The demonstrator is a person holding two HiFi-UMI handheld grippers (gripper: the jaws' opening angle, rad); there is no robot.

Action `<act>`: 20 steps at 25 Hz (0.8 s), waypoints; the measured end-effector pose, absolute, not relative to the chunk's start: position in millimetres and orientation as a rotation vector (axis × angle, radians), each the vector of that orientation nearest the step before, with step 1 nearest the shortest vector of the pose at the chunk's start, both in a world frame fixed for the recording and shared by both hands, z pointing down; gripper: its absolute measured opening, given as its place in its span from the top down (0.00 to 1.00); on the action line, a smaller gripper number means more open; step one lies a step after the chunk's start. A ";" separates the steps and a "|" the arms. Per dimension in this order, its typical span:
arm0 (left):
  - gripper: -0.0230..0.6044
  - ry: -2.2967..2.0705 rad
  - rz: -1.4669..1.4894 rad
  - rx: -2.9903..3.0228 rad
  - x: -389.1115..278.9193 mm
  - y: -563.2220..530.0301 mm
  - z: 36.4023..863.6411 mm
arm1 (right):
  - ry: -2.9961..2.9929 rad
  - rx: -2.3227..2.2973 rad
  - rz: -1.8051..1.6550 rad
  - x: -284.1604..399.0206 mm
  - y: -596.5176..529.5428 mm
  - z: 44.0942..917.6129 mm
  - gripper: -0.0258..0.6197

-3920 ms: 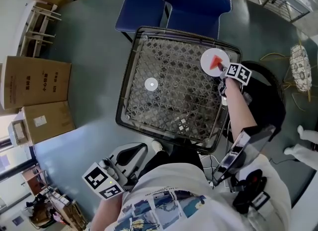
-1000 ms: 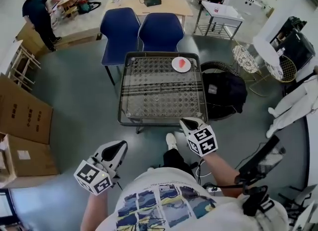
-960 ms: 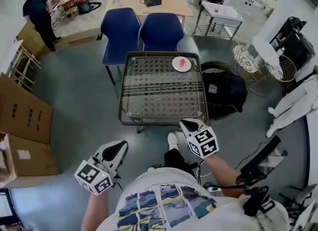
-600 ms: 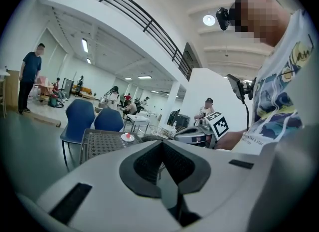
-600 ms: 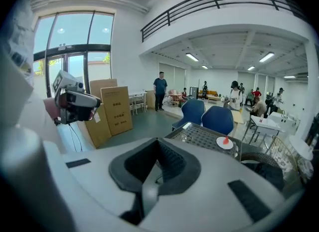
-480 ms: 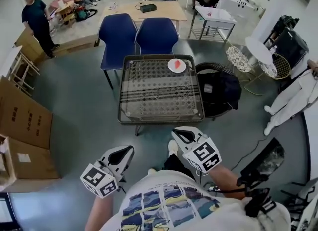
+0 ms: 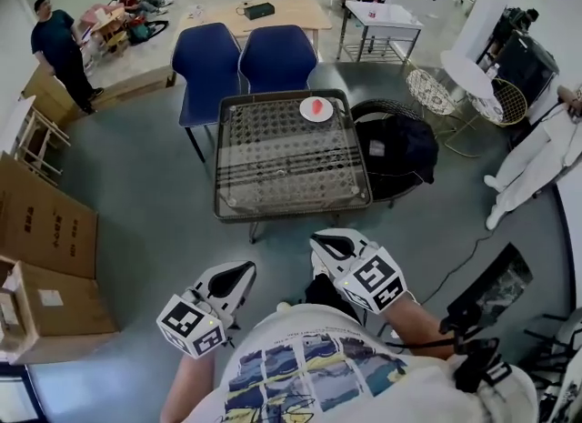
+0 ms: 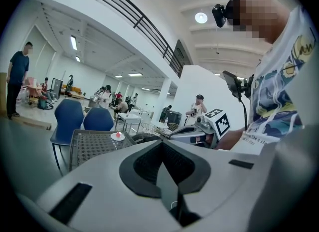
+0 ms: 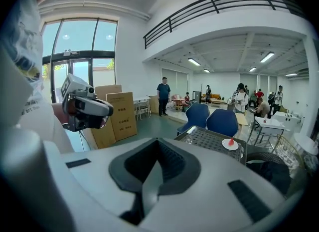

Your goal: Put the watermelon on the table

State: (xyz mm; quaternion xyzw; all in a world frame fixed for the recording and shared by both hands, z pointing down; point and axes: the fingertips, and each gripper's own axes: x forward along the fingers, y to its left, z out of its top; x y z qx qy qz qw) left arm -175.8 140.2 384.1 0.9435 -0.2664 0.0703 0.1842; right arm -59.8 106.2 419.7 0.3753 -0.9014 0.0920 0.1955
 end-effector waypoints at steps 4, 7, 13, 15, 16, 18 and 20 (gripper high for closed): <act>0.95 -0.731 0.217 2.663 -176.4 149.1 382.1 | -2.534 1.043 0.236 -66.2 113.7 411.7 0.94; 0.95 -0.732 0.219 2.667 -179.4 151.2 383.7 | -2.537 1.039 0.231 -70.2 116.0 412.4 0.94; 0.95 -0.744 0.215 2.650 -181.5 152.1 389.1 | -2.536 1.000 0.207 -77.1 115.2 413.4 0.94; 0.95 -0.748 0.212 2.647 -182.1 149.9 392.2 | -2.533 0.981 0.202 -79.8 113.0 415.9 0.94; 0.95 -0.747 0.214 2.643 -182.6 146.6 394.9 | -2.529 0.977 0.205 -80.7 110.4 418.1 0.94; 0.95 -0.739 0.224 2.636 -182.6 142.8 398.4 | -2.523 0.979 0.212 -80.6 108.0 420.7 0.94; 0.95 -0.737 0.231 2.636 -181.6 147.6 398.7 | -2.527 0.978 0.216 -80.0 112.4 420.2 0.94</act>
